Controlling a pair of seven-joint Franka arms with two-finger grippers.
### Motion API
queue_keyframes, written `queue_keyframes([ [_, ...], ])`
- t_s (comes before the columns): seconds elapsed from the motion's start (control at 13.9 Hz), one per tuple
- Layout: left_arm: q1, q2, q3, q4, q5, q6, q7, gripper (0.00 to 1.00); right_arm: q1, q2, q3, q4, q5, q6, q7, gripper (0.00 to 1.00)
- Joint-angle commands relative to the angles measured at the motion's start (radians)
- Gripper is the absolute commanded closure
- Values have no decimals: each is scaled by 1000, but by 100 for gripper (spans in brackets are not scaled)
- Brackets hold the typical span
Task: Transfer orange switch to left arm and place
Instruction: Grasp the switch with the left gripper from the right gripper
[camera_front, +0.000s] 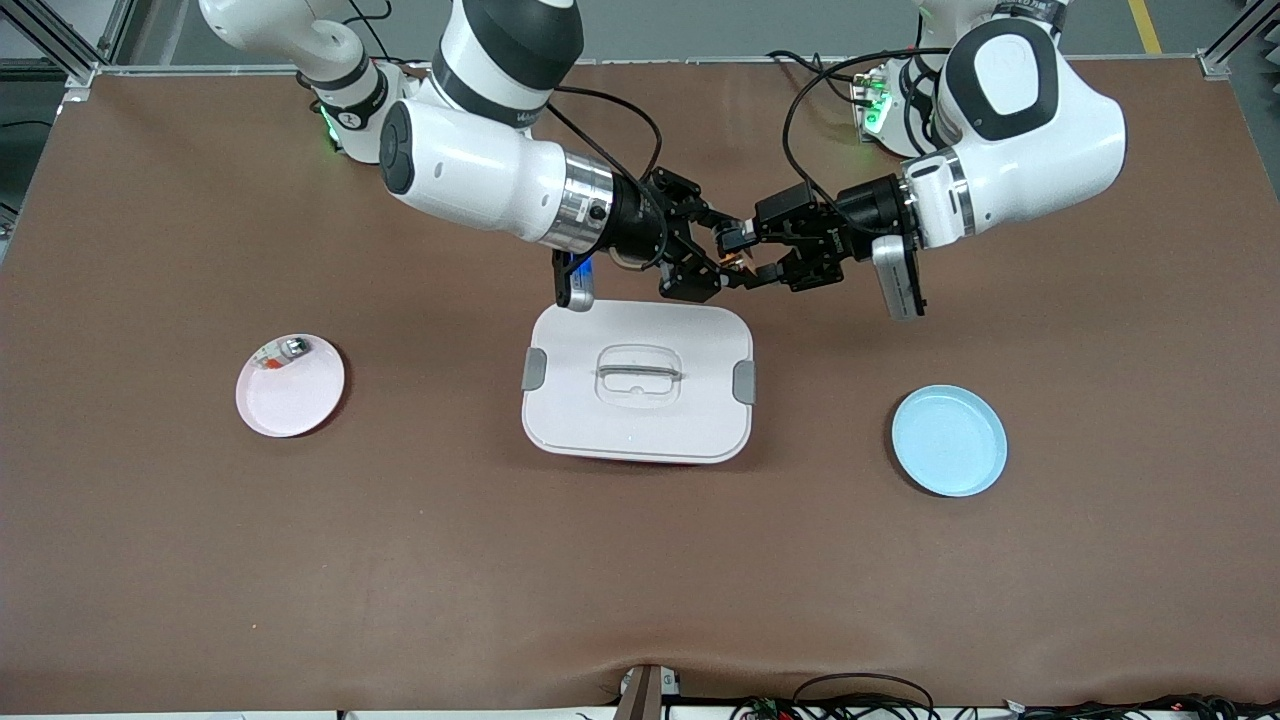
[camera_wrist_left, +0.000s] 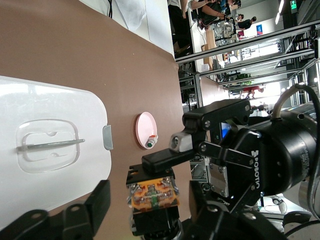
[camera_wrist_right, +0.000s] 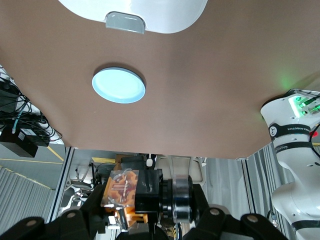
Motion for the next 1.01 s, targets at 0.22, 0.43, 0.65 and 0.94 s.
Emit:
queue_keyframes([
  [0.22, 4, -1, -14, -5, -30, 24, 29, 73, 18, 16, -11, 34, 18, 0, 21, 69],
  [0.43, 7, -1, -14, -3, -30, 24, 29, 100, 18, 16, -11, 34, 18, 0, 21, 69],
  [0.65, 10, 0, -14, -3, -30, 24, 29, 100, 16, 15, -11, 34, 18, 0, 19, 64],
  [0.94, 10, 11, -12, 3, -15, 24, 30, 100, 16, 15, -11, 34, 19, 0, 21, 0],
])
